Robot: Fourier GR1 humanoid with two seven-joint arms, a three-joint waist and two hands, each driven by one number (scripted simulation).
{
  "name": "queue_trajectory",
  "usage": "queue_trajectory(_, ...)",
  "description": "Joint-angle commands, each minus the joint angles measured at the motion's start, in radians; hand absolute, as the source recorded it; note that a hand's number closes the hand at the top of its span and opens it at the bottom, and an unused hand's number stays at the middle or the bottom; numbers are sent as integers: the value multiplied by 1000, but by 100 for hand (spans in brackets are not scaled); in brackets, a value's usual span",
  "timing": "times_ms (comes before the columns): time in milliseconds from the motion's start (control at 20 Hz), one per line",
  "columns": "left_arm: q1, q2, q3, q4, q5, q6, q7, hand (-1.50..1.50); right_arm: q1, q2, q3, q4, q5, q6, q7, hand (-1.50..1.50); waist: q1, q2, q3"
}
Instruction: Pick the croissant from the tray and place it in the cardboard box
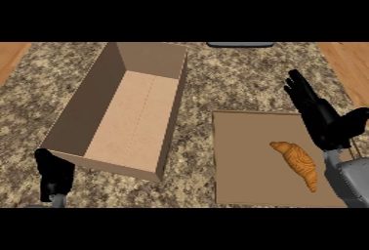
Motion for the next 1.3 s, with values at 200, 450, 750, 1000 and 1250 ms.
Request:
queue_trajectory(200,-72,189,15,34,-164,30,-38,0,-2,-164,97,-62,-46,501,-116,-150,38,59,28)
queue_trajectory(450,-90,219,-5,48,-184,14,0,0,-87,-396,201,-163,401,543,-365,-150,23,53,30)
queue_trajectory(750,-111,258,-22,16,-209,-16,41,0,-4,-392,151,163,345,754,-864,-150,59,70,30)
queue_trajectory(1000,-137,254,-8,48,-201,-34,49,0,-76,-489,144,221,517,635,-1075,-150,59,68,28)
queue_trajectory(1250,-188,256,-12,48,-230,-23,84,0,-182,-546,254,223,758,499,-1069,-150,66,65,23)
